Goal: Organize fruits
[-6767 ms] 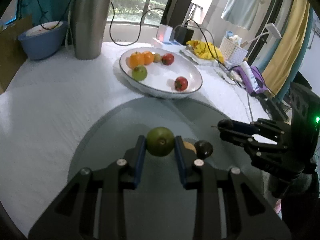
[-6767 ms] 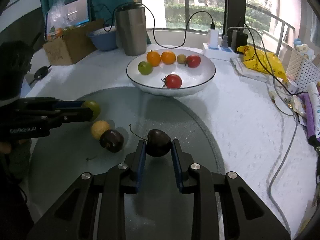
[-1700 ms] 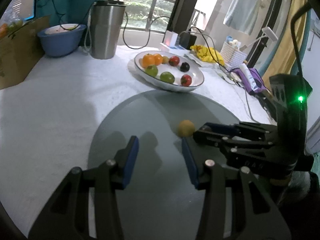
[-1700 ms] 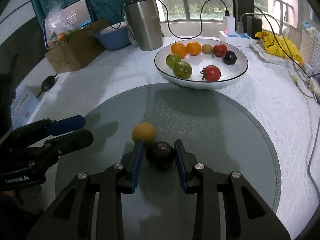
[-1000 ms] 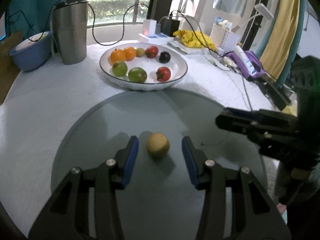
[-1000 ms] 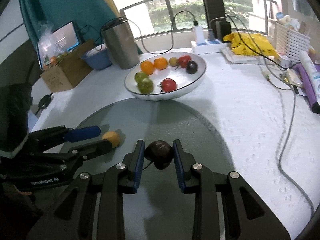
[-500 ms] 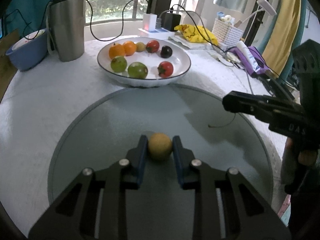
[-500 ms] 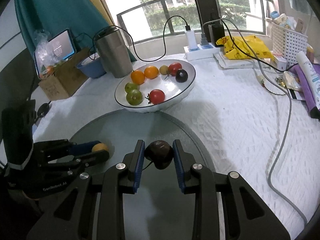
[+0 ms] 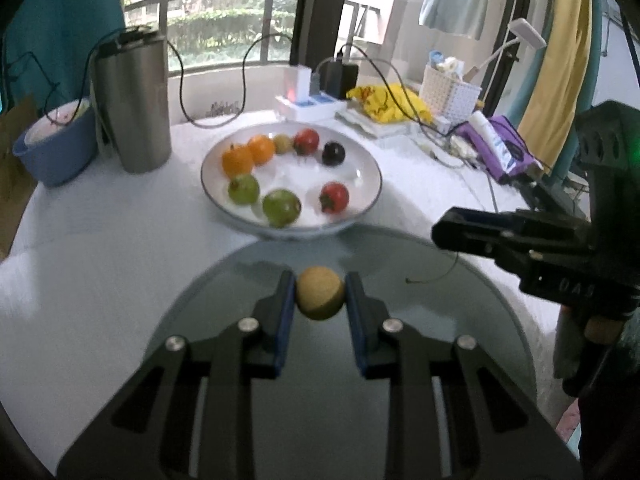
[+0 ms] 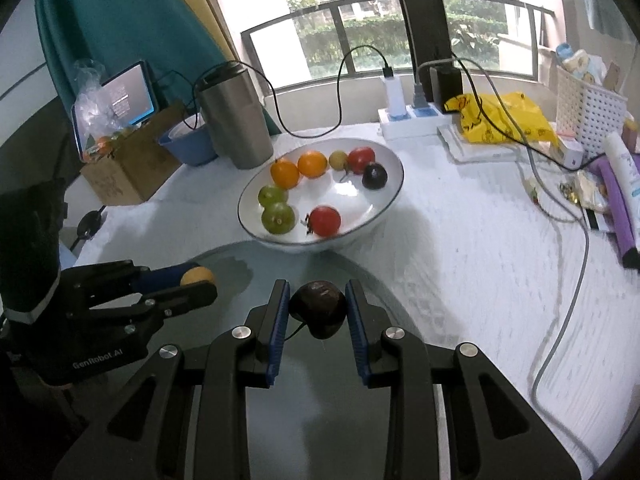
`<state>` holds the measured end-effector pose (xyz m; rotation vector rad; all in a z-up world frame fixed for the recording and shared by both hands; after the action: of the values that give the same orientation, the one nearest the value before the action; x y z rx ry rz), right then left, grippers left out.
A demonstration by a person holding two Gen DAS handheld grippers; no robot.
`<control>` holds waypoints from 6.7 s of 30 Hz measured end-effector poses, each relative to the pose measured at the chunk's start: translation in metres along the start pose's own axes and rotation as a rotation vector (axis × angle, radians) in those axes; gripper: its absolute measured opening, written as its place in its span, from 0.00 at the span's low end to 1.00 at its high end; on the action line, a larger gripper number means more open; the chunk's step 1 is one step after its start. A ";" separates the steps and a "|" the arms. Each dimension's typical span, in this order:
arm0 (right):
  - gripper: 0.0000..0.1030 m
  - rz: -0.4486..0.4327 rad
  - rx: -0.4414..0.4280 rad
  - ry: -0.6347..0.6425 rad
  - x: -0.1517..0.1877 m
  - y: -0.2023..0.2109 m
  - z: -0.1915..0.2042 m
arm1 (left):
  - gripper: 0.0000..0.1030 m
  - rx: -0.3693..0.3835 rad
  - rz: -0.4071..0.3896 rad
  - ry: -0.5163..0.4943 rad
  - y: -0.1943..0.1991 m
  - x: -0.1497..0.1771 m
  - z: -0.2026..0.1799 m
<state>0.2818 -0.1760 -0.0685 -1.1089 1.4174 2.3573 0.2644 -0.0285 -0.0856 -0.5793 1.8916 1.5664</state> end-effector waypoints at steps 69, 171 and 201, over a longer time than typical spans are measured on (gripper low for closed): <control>0.53 0.041 0.098 0.075 -0.078 -0.100 -0.026 | 0.28 -0.007 -0.016 0.018 -0.081 -0.080 0.040; 0.82 -0.442 0.312 0.143 0.022 0.230 0.110 | 0.93 -0.325 -0.501 0.077 0.270 0.051 -0.017; 0.82 -0.443 0.311 0.147 0.023 0.231 0.110 | 0.93 -0.311 -0.505 0.074 0.266 0.048 -0.024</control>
<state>0.0953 -0.2138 0.1046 -1.3571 1.3507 1.7198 0.0469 0.0053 0.0727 -1.1621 1.4024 1.5102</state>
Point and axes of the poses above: each gripper's, at about its wrist camera, not at the fingertips, and y roughly against the way its jaws point, z to its left, x to its underside, the point moved 2 cm from there along -y, roughly the way its jaws point, and after that the axes turned 2 degrees about -y, right-handed, at the moved point
